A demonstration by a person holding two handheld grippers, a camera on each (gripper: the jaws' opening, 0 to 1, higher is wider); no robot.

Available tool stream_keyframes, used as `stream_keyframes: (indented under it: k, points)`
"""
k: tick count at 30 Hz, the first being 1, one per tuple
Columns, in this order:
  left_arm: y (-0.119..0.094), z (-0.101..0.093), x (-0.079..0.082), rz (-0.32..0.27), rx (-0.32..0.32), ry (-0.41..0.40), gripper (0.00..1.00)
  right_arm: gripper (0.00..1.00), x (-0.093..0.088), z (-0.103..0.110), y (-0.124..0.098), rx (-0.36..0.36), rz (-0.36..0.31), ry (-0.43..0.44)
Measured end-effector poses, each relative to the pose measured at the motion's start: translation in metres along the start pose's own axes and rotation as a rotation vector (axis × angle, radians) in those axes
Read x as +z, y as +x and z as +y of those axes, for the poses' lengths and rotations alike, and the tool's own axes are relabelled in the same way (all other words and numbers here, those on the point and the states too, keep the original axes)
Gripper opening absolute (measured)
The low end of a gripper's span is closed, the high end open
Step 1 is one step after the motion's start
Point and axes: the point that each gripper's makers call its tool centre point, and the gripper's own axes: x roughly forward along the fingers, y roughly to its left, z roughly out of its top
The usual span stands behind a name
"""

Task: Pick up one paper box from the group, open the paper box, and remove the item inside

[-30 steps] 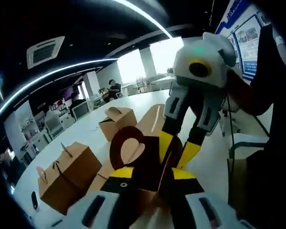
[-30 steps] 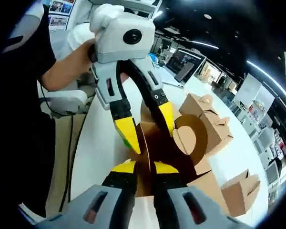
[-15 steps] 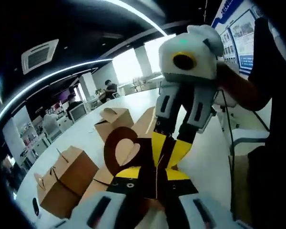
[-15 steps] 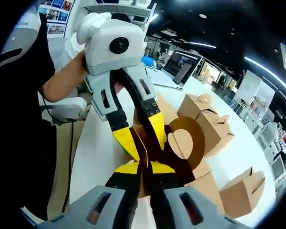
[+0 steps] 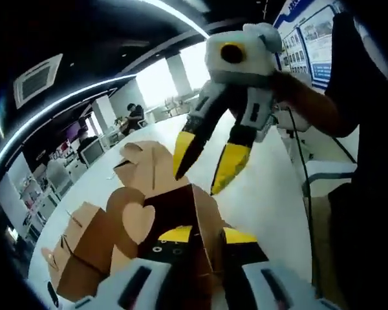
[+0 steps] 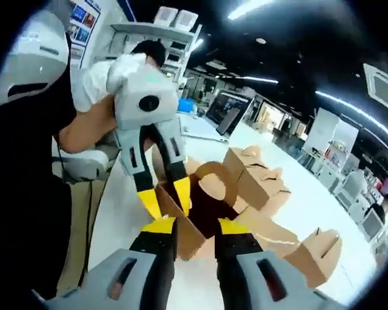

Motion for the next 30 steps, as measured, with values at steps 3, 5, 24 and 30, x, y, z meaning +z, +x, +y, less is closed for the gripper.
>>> stream_keyframes:
  k: [3, 5, 24, 30]
  points:
    - [-0.005, -0.003, 0.006, -0.031, -0.008, -0.004, 0.26, 0.23, 0.008, -0.017, -0.007, -0.038, -0.065, 0.038]
    - [-0.013, -0.003, 0.014, -0.072, -0.001, 0.009, 0.30, 0.23, 0.009, -0.028, -0.006, -0.057, -0.080, 0.046]
    - [-0.052, 0.065, -0.007, -0.058, 0.404, -0.309, 0.51, 0.42, -0.022, -0.039, 0.069, 0.059, 0.009, 0.068]
    - [-0.046, 0.068, -0.020, -0.047, 0.367, -0.375, 0.53, 0.39, -0.022, -0.029, 0.060, 0.077, 0.015, 0.108]
